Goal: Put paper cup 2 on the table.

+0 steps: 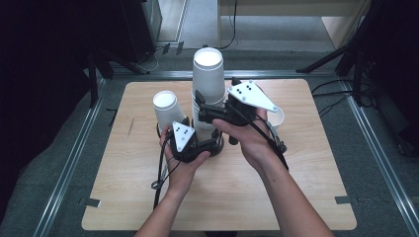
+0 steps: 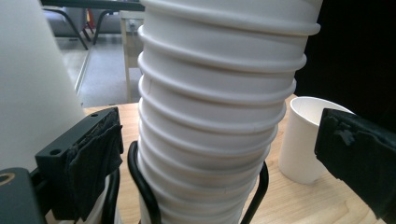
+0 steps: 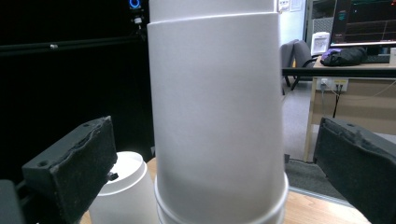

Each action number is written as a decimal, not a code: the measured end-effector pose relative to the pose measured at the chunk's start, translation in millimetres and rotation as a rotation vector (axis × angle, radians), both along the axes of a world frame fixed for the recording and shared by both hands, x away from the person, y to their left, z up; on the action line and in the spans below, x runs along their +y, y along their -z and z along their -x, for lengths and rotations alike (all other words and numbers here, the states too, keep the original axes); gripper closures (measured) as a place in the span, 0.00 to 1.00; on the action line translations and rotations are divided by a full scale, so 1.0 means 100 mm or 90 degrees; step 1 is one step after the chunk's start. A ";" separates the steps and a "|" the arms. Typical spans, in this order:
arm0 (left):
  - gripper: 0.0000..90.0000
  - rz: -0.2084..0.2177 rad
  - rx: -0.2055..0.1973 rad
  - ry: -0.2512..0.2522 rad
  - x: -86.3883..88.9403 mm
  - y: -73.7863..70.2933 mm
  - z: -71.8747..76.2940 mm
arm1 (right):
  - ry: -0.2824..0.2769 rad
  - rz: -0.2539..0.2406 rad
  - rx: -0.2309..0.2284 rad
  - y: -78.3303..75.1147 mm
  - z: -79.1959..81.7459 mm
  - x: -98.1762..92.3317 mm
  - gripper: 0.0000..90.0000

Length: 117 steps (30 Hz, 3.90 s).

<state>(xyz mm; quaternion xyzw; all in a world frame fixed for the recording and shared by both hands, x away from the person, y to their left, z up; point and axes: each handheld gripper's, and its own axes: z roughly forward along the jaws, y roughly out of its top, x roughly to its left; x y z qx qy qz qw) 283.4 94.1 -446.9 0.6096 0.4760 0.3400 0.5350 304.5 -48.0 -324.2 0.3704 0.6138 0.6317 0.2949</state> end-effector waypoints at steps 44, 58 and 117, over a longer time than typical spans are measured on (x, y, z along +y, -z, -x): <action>0.04 -0.010 -0.024 -0.016 -0.12 -0.10 -0.26 | -0.035 0.037 0.028 -0.07 -0.35 0.13 0.15; 0.04 -0.009 -0.020 -0.011 -0.10 -0.09 -0.26 | -0.003 0.007 -0.012 -0.25 -0.29 0.17 0.16; 0.00 -0.010 0.004 0.067 0.06 -0.16 0.15 | 0.130 0.029 -0.005 0.56 0.23 -0.83 0.17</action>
